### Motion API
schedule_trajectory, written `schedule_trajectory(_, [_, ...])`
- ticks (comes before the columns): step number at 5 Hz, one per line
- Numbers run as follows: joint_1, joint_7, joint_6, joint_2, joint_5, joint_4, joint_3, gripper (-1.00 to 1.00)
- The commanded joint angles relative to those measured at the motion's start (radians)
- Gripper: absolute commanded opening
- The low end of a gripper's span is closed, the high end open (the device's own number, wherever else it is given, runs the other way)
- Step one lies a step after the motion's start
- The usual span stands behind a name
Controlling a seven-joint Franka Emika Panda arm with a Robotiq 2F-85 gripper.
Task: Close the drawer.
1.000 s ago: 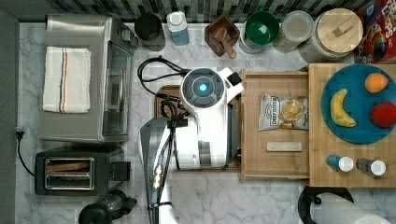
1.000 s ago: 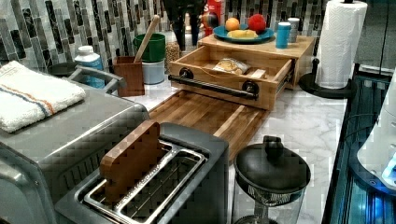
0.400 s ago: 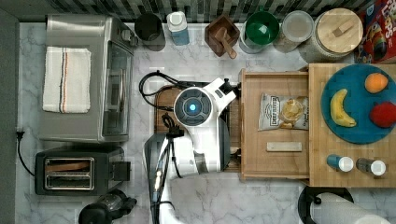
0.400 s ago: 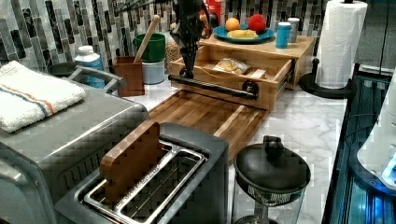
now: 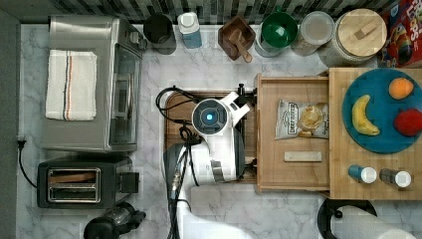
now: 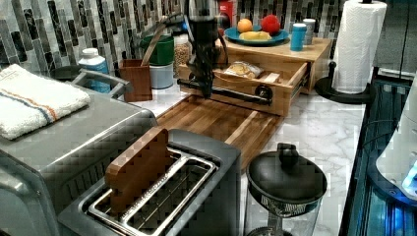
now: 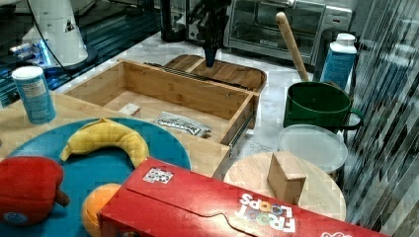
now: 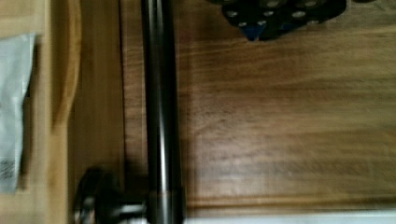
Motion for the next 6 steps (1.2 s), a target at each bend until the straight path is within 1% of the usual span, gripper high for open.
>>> schedule_trajectory(1, [0.032, 0.024, 0.053, -0.043, -0.09, -0.081, -0.026, -1.0])
schedule_trajectory(2, [-0.018, -0.063, 0.029, -0.068, -0.091, -0.075, -0.02, -1.0])
schedule_trajectory(3, [-0.052, -0.124, 0.08, -0.066, -0.128, -0.077, -0.046, -1.0])
schedule_trajectory(4, [-0.084, -0.181, 0.123, -0.04, -0.14, -0.058, -0.063, -1.0])
schedule_trajectory(5, [-0.11, -0.192, 0.156, -0.002, -0.158, -0.038, -0.067, -1.0])
schedule_trajectory(6, [-0.131, -0.253, 0.189, 0.01, -0.142, -0.036, -0.087, -1.0])
